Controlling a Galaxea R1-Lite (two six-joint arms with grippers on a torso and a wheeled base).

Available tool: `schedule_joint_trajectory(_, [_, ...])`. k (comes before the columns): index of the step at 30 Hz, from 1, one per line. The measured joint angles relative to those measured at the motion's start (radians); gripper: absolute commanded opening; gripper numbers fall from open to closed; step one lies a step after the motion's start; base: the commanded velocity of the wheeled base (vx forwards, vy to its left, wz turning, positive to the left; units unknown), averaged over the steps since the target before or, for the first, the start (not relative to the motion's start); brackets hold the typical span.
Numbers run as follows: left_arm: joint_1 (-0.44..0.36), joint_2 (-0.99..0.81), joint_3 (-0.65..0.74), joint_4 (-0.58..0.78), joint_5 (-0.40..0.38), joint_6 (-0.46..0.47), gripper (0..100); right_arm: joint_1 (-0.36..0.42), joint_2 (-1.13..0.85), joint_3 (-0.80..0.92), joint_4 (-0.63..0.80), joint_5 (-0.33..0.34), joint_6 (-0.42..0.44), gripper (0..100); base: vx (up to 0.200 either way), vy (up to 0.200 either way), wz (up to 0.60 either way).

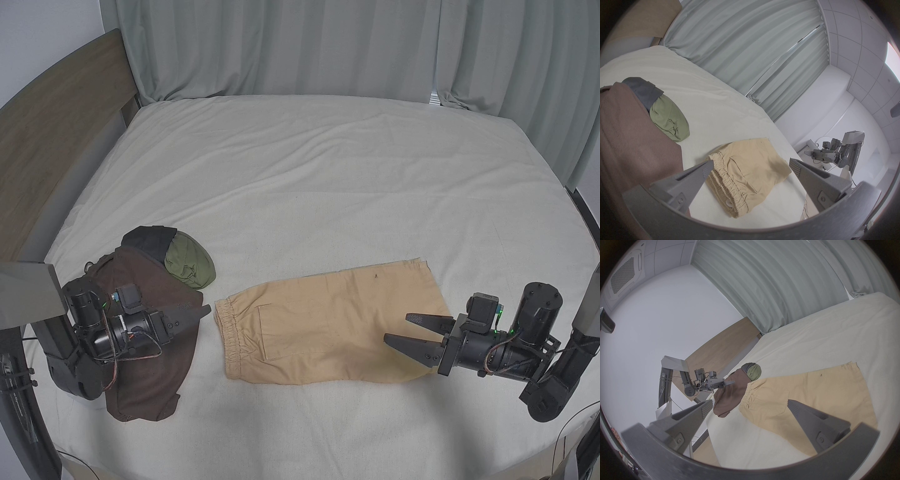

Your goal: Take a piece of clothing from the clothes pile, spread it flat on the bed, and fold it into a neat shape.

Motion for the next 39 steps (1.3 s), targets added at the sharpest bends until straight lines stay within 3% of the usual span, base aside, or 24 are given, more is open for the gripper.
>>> schedule_joint_trajectory(16, [-0.036,0.093,-0.009,0.000,0.013,0.000,100,0.006,-0.005,0.001,0.000,-0.004,0.001,100,0.000,0.000,0.00])
schedule_joint_trajectory(39, [-0.104,0.302,-0.100,0.000,0.143,0.025,100,0.005,-0.002,0.001,0.001,-0.004,0.003,100,0.000,0.000,0.00])
